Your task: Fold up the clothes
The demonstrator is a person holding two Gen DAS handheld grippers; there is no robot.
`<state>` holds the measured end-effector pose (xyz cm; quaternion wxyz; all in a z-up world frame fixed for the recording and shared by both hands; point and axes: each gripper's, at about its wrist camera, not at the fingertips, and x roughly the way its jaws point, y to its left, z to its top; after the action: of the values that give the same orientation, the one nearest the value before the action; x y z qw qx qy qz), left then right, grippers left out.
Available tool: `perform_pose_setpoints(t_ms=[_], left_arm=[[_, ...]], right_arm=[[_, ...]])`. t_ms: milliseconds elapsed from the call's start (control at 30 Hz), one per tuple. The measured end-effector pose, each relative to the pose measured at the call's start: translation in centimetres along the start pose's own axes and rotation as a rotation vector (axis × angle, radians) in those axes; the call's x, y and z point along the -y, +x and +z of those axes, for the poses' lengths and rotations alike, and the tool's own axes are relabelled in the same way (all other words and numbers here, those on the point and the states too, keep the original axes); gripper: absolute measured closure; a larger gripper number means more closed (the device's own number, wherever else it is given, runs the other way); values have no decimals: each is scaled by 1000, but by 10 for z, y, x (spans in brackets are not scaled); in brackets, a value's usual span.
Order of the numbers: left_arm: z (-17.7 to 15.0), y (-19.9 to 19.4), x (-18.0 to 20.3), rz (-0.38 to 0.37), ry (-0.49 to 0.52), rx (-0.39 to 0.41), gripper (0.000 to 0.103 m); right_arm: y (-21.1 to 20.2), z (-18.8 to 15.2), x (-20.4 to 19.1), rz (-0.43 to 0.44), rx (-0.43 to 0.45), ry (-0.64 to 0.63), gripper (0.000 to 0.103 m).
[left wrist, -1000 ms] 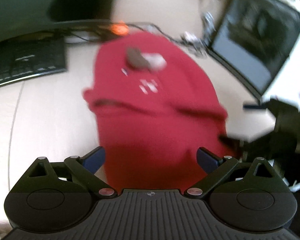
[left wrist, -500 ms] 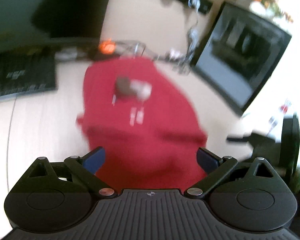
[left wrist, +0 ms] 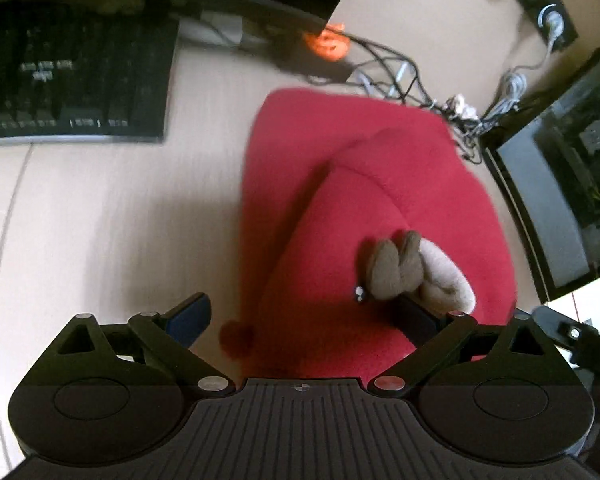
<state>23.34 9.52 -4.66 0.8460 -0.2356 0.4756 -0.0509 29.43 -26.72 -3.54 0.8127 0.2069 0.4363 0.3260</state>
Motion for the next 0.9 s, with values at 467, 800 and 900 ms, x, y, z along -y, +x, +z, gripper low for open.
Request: perform_pose_setpoints(t_ms=[467, 800, 900], left_arm=[[4, 22, -23, -131, -8, -40, 0], [-2, 28, -27, -248, 10, -10, 0], [-3, 31, -25, -280, 0, -10, 0]], right_arm=[[60, 15, -9, -13, -169, 24, 0], [59, 1, -13, -61, -135, 64, 0], [58, -6, -6, -42, -115, 153, 0]])
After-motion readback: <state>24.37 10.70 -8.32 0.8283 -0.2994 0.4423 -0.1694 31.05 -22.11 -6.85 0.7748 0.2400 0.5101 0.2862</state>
